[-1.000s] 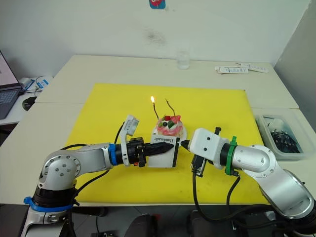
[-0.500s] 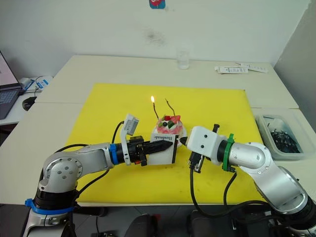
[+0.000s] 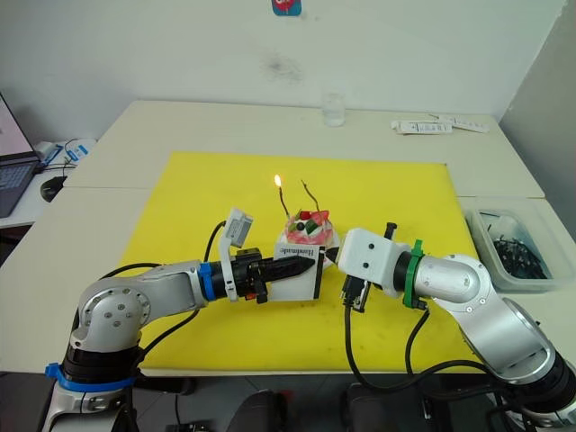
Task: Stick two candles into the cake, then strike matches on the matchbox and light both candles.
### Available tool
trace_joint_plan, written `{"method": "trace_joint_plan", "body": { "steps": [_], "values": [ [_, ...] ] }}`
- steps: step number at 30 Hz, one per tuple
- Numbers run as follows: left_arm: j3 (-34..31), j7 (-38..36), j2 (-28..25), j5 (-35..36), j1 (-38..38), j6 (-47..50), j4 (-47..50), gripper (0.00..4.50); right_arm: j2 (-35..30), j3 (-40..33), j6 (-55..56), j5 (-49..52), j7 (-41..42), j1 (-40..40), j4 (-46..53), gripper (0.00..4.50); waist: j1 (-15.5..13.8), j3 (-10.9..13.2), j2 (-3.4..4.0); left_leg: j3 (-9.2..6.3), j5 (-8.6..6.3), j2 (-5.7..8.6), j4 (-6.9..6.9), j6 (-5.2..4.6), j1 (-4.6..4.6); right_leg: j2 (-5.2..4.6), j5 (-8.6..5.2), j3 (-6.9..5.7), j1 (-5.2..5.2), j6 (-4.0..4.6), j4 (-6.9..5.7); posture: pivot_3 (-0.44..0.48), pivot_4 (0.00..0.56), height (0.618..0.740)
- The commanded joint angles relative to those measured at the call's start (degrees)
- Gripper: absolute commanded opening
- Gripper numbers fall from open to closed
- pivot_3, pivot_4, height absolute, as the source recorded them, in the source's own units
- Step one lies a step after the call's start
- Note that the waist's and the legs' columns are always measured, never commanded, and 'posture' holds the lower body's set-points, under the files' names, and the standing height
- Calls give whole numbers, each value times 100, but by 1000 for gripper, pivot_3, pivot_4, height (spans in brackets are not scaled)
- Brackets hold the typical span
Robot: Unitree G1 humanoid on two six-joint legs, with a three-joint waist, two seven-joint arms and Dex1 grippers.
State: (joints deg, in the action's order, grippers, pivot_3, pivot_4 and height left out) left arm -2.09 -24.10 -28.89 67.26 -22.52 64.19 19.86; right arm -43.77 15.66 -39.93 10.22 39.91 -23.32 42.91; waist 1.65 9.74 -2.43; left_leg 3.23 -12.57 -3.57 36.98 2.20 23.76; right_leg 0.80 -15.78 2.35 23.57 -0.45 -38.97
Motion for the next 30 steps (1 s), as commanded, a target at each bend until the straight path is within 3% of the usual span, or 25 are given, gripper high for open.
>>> {"method": "trace_joint_plan", "body": {
  "steps": [1, 24, 30],
  "values": [
    [25, -190, 26, -69, -33, -151, 284, 0, 0, -69, 126, -46, 67, -71, 55, 32, 0, 0, 0, 0, 0, 0, 0, 0, 0, 0, 0, 0, 0, 0, 0, 0, 150, 740],
    [312, -783, 137, -1144, -237, -783, 700, 0, -331, 435, 1714, -539, 1582, -193, -882, 32, -1, 0, 0, 1, 0, 1, 0, 0, 0, 2, 0, 0, 0, 0, 0, 0, 150, 740],
    [-199, -710, -26, -969, -781, -784, 463, 0, -650, 462, 2052, -393, 2081, 210, -507, 32, -12, 2, -2, 0, 0, 2, 2, 0, 1, 1, 0, -1, -1, 0, 0, 0, 150, 740]
  ]
}}
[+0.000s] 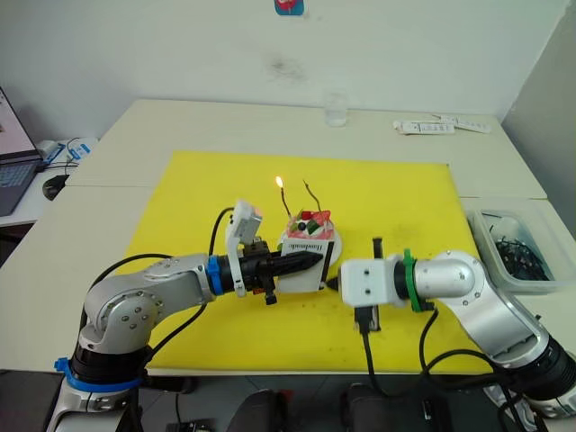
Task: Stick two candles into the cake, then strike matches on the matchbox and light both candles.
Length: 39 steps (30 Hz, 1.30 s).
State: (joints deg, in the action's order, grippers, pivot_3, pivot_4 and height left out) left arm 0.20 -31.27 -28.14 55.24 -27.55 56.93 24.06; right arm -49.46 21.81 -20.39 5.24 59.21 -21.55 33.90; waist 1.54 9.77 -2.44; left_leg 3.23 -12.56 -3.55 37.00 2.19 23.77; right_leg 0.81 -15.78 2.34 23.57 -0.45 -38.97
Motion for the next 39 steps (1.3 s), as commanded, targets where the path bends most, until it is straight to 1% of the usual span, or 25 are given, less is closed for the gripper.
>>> {"method": "trace_joint_plan", "body": {
  "steps": [1, 4, 6, 9, 11, 20, 26, 32, 34, 36, 39],
  "values": [
    [-530, 0, -172, 302, -323, 10, 33, 0, -65, -224, 28, 196, 162, 52, 459, 32, 5, 0, 0, 0, 0, 0, 1, 0, -1, 0, 0, -1, -1, 0, -1, 0, 150, 740],
    [-647, -83, -447, 355, -108, 145, 165, 0, 80, -513, -304, 442, 45, -102, 493, 32, 43, 0, 0, 6, 0, -1, 0, 0, -13, 2, 0, 7, -6, -1, -4, 0, 150, 740],
    [-616, -114, -614, 324, 219, 192, 299, 0, 181, -746, -578, 593, -74, -313, 443, 32, 48, 1, 2, 5, 0, -4, -2, 0, -16, 1, 0, 6, -6, 0, -6, 0, 150, 740],
    [-413, -65, -687, 166, 560, 196, 445, 0, 269, -957, -931, 671, -257, -467, 434, 32, 15, 2, 0, -1, 0, -10, -3, 1, -18, -2, 0, 0, -6, 1, -8, 0, 150, 740],
    [-282, 19, -645, 59, 656, 196, 468, 0, 323, -1031, -1173, 654, -424, -507, 474, 32, -30, 3, -2, -3, 0, -10, -3, 1, -16, -2, 0, -3, -7, 1, -7, 0, 150, 740],
    [-100, 313, -264, -74, 578, 248, 357, 0, 705, -846, -2186, 460, -1239, -554, 977, 32, -37, 3, -2, 3, 0, -2, 0, 1, -9, -9, 1, 3, -6, 0, -3, 0, 150, 740],
    [-68, 292, -215, -87, 464, 238, 261, 0, 754, -638, -2347, 312, -1526, -559, 1041, 32, -18, 3, -2, 1, 0, -3, -1, 1, -9, -5, 0, 1, -4, 0, -3, 0, 150, 740],
    [-83, 232, -216, -105, 443, 228, 247, 0, 762, -553, -2288, 212, -1595, -569, 960, 32, -10, 3, -2, 3, 0, -3, -1, 1, -8, -2, 0, 3, -4, 0, -3, 0, 150, 740],
    [-82, 216, -240, -140, 462, 210, 246, 0, 737, -602, -2310, 228, -1617, -494, 950, 32, -10, 3, -2, 2, 0, -3, -1, 1, -8, -2, 0, 2, -4, 0, -3, 0, 150, 740],
    [-59, 166, -293, -194, 523, 184, 292, 0, 792, -944, -2597, 377, -1780, -45, 1000, 32, -18, 2, -4, 2, 0, -3, -1, 1, -8, -2, 0, 1, -4, 0, -3, 0, 150, 740],
    [-45, 123, -340, -220, 640, 175, 413, 0, 1359, -1673, -3306, 639, -2336, 673, 1157, 32, -35, -2, -10, -1, 0, -4, -1, 1, -2, -3, -1, -1, -3, -1, -1, 0, 150, 740]
  ]
}}
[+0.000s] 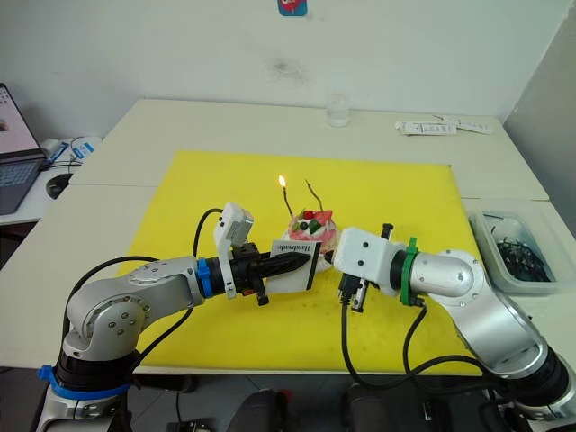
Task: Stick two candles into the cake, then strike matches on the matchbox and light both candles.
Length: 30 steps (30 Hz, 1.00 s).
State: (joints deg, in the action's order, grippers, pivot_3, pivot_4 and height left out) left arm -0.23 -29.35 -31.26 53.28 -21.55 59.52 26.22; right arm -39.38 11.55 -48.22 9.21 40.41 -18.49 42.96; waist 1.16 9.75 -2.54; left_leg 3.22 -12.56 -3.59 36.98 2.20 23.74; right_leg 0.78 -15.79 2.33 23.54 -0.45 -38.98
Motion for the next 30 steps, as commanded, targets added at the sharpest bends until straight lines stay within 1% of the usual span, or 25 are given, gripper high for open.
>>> {"method": "trace_joint_plan", "body": {
  "steps": [1, 4, 7, 13, 18, 21, 24, 27, 28, 29, 30],
  "values": [
    [-7, -65, -24, -17, 59, -78, 220, 0, 592, -863, -740, 320, -628, 536, 294, 32, 8, 0, 1, 1, 0, 0, -1, 0, 2, -1, 0, 3, 2, 0, -1, 0, 150, 740],
    [-9, -55, -2, 6, 105, -53, 276, 0, 1637, -1606, -1577, 741, -1139, 999, 435, 32, 22, 1, 2, 2, 0, -2, 0, 0, 3, -5, 0, 4, 6, 0, -6, 0, 150, 740],
    [7, -77, -3, 6, 112, -44, 283, 0, 2213, -1902, -1922, 907, -1468, 1173, 505, 32, 51, 1, 6, -1, 1, -6, 0, 1, -3, -5, 1, 3, 4, 0, -12, 0, 150, 740],
    [104, -171, -4, -64, 53, -79, 232, 0, 2541, -1559, -588, 490, -2023, 1623, -235, 32, 56, 0, 6, 5, 1, 3, 0, 0, -5, 3, 3, 7, 3, 1, -6, 0, 150, 740],
    [132, -218, -6, -104, 50, -95, 231, 0, 2951, -1582, 300, 549, -2219, 1869, -844, 32, 56, 1, 7, 5, 0, 1, -3, 0, 1, 4, 2, 7, 8, 0, -3, 0, 150, 740],
    [130, -219, -7, -109, 77, -93, 257, 0, 2948, -1511, 648, 507, -2235, 1978, -1083, 32, 54, 0, 7, 3, 0, 0, -3, 0, 2, 4, 2, 5, 8, 0, -3, 0, 150, 740],
    [122, -221, -20, -112, 134, -92, 305, 0, 2740, -1248, 1168, 289, -2136, 2148, -1293, 637, 55, 1, 7, 6, 0, 1, -2, 0, 1, 4, 2, 8, 8, 0, -3, 0, 150, 740],
    [117, -221, -24, -110, 145, -91, 321, 0, 2574, -1029, 1615, 54, -2140, 2269, -1419, 1679, 54, 0, 7, 5, 0, 0, -2, 0, 0, 4, 2, 7, 8, 0, -4, 0, 150, 740],
    [113, -222, -22, -107, 145, -87, 324, 0, 2520, -955, 1794, -25, -2131, 2309, -1468, 2124, 54, 0, 7, 3, 0, 1, -2, 0, 0, 4, 2, 5, 7, 1, -5, 0, 150, 740],
    [113, -221, -18, -106, 142, -84, 328, 0, 2460, -882, 1962, -107, -2116, 2349, -1515, 2347, 53, 0, 7, 3, 0, 0, -2, 0, 0, 4, 2, 4, 7, 1, -5, 0, 150, 740],
    [114, -218, -13, -103, 138, -81, 333, 0, 2430, -837, 2110, -169, -2121, 2386, -1559, 2682, 53, 0, 6, 3, 0, 1, -2, 0, 0, 4, 2, 5, 7, 1, -5, 0, 150, 740]
  ]
}}
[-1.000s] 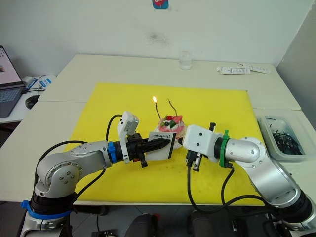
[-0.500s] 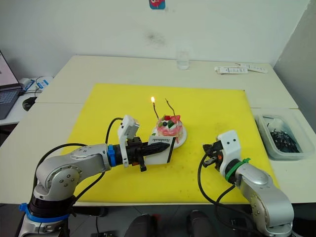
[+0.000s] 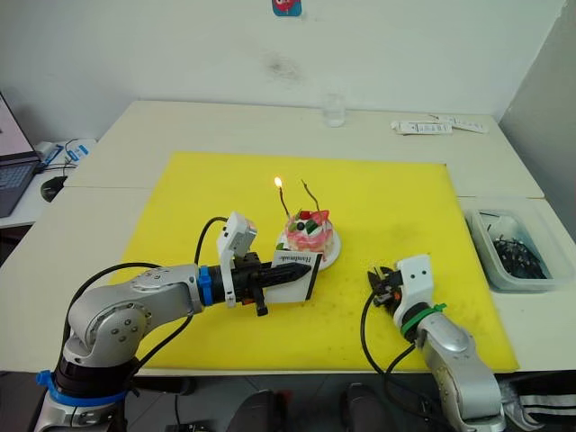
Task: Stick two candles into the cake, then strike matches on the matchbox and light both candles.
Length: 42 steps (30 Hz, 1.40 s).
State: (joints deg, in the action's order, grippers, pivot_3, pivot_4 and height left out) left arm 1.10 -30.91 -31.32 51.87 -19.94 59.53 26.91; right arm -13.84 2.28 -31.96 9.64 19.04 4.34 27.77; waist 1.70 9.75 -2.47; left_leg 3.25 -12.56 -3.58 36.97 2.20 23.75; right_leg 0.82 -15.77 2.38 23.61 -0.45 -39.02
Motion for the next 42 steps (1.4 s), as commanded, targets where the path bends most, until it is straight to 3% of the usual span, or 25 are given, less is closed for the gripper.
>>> {"method": "trace_joint_plan", "body": {
  "steps": [1, 9, 16, 24, 33, 42],
  "values": [
    [-17, -61, -5, 41, -27, -76, 269, 0, -140, 121, 611, -245, 19, 134, -87, 2682, 0, 0, 0, 0, 0, 1, 0, 0, 0, 0, 0, 0, -1, 0, 1, 0, 150, 740],
    [-10, -112, -19, 32, -104, -66, 233, 0, 21, 125, 1105, -480, -292, 144, -447, 2682, -4, 0, -1, 0, 0, 0, 2, 0, -1, -1, 0, 1, -2, 0, -1, 0, 150, 740],
    [-5, -147, -20, 30, -113, -50, 247, 0, 126, 134, 841, -585, -599, 144, -459, 2682, -4, -2, -1, 2, 0, 1, 4, 0, -3, -3, 2, 3, -6, -2, -1, 0, 150, 740],
    [10, -143, -19, 31, -110, -37, 270, 0, 232, 380, 521, -667, -746, 203, -345, 17, -4, -10, -7, 0, 0, 0, 3, 0, -7, -4, 2, 1, -9, -2, -1, 0, 150, 740],
    [36, -119, 3, 13, -118, -56, 230, 0, 210, 362, 558, -577, -610, 142, -137, 17, -3, -11, -7, 0, 0, -2, 2, 0, -9, -3, 1, 1, -10, -1, -1, 0, 150, 740],
    [-19, 53, 241, 91, -284, 36, -20, 0, -950, 278, -650, -75, 377, -468, 1787, 17, -6, -6, 0, -1, 0, 0, 2, 0, -4, -1, 1, -1, -6, -2, -1, 0, 150, 740]
  ]
}}
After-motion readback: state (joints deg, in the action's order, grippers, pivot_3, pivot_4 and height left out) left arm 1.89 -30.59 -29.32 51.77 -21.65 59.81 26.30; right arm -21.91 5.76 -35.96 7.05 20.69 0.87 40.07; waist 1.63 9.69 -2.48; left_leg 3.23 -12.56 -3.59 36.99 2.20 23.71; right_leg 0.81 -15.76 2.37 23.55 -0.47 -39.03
